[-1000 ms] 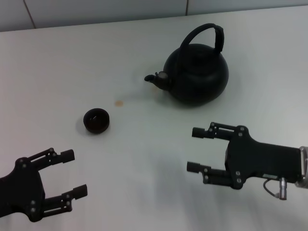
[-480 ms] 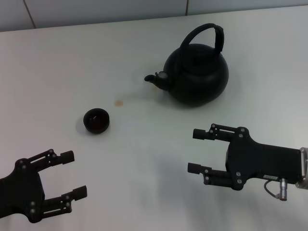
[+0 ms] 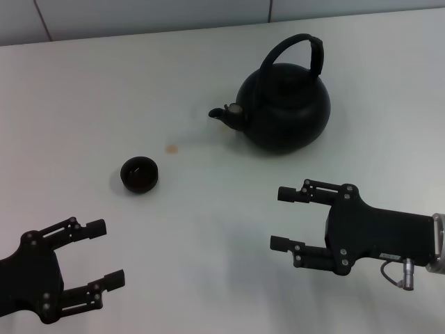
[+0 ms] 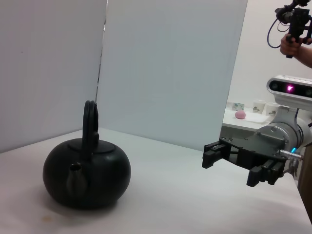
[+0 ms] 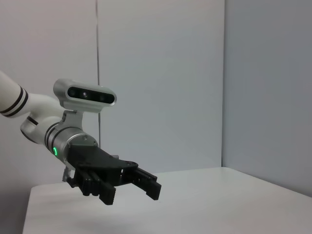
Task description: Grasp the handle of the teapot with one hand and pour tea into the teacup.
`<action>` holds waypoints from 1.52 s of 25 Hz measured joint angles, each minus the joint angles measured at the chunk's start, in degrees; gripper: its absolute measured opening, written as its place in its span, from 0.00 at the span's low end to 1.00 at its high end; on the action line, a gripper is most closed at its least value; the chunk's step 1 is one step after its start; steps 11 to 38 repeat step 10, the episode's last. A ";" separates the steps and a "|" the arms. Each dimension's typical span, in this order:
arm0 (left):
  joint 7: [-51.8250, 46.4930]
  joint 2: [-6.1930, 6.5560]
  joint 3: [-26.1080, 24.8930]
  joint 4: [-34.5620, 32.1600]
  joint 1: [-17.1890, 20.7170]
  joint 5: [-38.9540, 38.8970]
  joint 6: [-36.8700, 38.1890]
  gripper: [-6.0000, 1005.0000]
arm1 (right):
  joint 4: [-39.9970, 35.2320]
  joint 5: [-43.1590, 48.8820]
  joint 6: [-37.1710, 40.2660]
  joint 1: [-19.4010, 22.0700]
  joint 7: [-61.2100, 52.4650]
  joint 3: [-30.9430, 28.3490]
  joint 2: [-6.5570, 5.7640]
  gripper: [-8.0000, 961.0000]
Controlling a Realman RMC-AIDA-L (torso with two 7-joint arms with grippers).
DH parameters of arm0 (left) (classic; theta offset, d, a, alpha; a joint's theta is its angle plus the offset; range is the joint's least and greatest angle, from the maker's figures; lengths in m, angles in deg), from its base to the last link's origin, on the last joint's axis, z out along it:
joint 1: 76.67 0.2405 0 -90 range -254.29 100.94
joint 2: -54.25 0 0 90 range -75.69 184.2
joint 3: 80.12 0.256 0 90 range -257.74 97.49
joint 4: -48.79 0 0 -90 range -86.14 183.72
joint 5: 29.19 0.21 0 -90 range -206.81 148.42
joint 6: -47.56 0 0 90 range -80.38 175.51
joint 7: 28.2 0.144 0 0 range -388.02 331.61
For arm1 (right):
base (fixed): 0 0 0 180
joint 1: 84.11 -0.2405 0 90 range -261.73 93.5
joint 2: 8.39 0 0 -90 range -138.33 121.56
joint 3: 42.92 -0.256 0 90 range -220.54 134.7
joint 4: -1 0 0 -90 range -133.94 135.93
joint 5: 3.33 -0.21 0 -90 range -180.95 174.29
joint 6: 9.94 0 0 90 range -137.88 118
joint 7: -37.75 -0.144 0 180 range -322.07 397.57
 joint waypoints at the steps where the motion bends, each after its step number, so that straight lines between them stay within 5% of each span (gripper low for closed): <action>1: 0.00 0.00 0.00 0.00 0.00 0.00 0.00 0.80 | 0.00 0.00 0.00 0.00 0.00 0.00 0.00 0.72; 38: 0.00 0.00 -0.44 -0.28 -0.06 -0.25 -0.08 0.80 | 0.00 0.00 0.00 -0.19 -0.04 0.00 0.00 0.72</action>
